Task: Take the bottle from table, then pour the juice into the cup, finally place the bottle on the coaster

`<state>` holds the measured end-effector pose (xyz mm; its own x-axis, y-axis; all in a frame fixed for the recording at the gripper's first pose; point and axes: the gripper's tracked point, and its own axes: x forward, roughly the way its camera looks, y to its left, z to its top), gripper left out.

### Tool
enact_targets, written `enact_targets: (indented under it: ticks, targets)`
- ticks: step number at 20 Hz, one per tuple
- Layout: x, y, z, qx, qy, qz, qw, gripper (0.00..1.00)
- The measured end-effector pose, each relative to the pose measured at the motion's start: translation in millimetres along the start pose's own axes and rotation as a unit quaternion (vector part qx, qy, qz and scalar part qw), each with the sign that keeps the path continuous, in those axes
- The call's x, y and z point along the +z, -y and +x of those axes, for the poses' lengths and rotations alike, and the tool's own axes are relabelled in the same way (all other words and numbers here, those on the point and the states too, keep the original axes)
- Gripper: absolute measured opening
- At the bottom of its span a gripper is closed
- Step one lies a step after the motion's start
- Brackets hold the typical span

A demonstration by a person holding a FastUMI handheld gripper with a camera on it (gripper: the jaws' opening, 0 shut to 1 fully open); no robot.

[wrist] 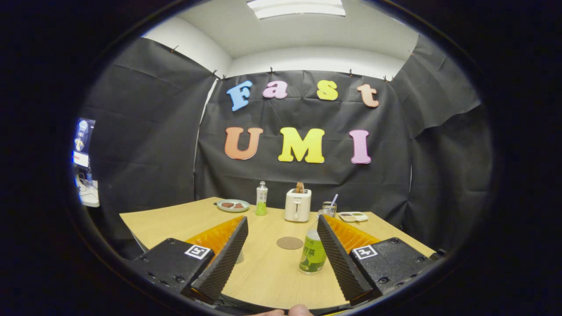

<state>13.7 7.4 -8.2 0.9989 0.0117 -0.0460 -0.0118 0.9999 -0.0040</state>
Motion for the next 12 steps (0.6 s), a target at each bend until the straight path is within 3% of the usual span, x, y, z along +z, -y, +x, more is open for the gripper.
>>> enact_targets:
  ticks: [12]
  targets:
    - [-6,9,-3,-0.005,-0.002,0.009,1.0,1.0]
